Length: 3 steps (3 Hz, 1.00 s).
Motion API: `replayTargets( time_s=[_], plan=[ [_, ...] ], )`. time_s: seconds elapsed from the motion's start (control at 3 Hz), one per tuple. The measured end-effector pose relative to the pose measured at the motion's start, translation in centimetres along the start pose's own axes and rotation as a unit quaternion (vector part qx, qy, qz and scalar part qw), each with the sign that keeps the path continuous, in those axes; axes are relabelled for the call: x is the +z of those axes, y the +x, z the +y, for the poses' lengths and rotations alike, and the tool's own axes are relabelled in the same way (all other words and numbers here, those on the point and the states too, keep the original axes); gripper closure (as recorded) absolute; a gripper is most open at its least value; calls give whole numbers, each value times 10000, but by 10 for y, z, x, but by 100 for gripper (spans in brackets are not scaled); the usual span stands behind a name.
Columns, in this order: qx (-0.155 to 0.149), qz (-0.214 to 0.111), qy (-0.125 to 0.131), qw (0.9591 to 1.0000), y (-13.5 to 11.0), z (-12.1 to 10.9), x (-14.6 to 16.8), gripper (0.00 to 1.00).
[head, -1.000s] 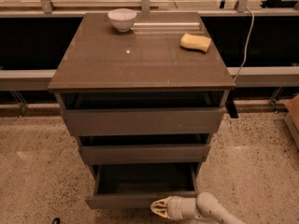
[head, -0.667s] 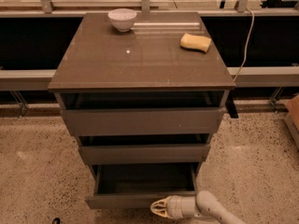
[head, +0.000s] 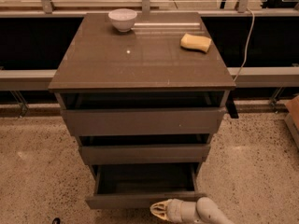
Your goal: Close bottom drawer
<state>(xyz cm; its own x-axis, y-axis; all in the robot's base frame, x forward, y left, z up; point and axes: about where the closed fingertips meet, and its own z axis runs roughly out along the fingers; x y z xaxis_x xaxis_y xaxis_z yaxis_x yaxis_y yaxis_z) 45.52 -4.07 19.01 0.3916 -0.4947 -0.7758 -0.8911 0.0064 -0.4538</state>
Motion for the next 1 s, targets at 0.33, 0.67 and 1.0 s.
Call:
replayTargets(
  time_s=[0.33,0.67,1.0],
  plan=[
    [123,-73,-298,9995,5,8,11,100],
    [-114,-84,-493,9987,3,26,33,100],
    [-460,82,-421,9980,5,40,51,100]
  ],
)
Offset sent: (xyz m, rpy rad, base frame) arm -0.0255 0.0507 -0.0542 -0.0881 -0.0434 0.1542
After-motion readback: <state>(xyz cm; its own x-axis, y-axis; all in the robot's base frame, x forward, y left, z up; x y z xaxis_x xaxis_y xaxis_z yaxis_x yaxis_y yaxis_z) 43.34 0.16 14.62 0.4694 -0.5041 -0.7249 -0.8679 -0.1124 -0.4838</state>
